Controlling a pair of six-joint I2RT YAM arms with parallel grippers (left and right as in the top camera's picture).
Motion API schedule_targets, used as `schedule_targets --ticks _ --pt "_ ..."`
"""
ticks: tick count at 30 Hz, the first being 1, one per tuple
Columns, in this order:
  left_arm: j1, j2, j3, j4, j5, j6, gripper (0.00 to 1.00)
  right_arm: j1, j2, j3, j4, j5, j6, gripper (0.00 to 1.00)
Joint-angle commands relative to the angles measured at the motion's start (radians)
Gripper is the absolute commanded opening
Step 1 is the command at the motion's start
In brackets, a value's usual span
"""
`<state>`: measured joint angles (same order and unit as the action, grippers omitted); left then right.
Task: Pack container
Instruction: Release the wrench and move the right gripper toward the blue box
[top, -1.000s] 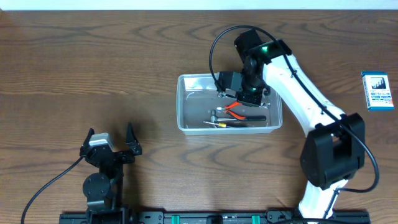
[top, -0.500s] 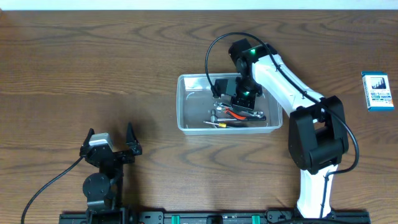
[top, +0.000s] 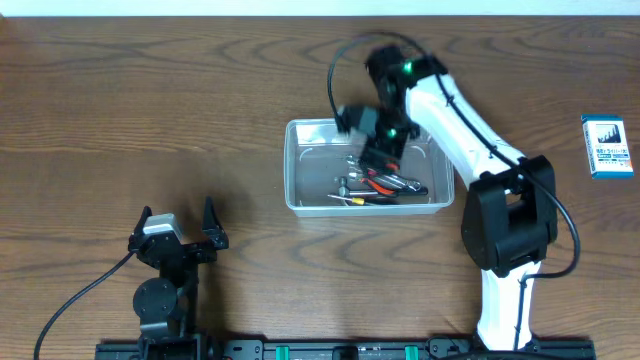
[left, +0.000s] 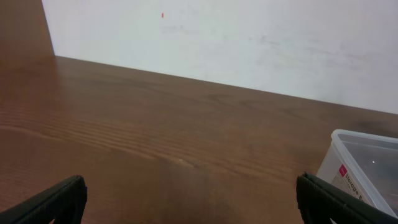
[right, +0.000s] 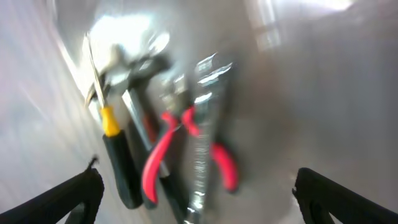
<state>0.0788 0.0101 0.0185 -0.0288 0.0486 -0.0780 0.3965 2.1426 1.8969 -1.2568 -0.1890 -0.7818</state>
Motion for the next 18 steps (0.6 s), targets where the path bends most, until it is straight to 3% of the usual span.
schedule_targets --ticks 1,4,9,12,18 --pt "0.006 -0.006 -0.014 -0.041 -0.016 0.005 0.98 -0.019 -0.011 0.208 -0.035 0.085 0.196 0.99" --pt "0.006 -0.006 -0.014 -0.041 -0.016 0.005 0.98 -0.061 -0.011 0.42 -0.143 0.262 0.307 0.99" --pt "0.006 -0.006 -0.014 -0.041 -0.016 0.005 0.98 -0.153 -0.011 0.687 -0.391 0.393 0.333 0.99" --pt "0.006 -0.006 -0.014 -0.041 -0.016 0.005 0.98 -0.222 -0.044 0.719 -0.442 0.247 0.338 0.99" --pt "0.006 -0.006 -0.014 -0.041 -0.016 0.005 0.98 -0.382 -0.083 0.719 -0.441 0.339 0.483 0.99"
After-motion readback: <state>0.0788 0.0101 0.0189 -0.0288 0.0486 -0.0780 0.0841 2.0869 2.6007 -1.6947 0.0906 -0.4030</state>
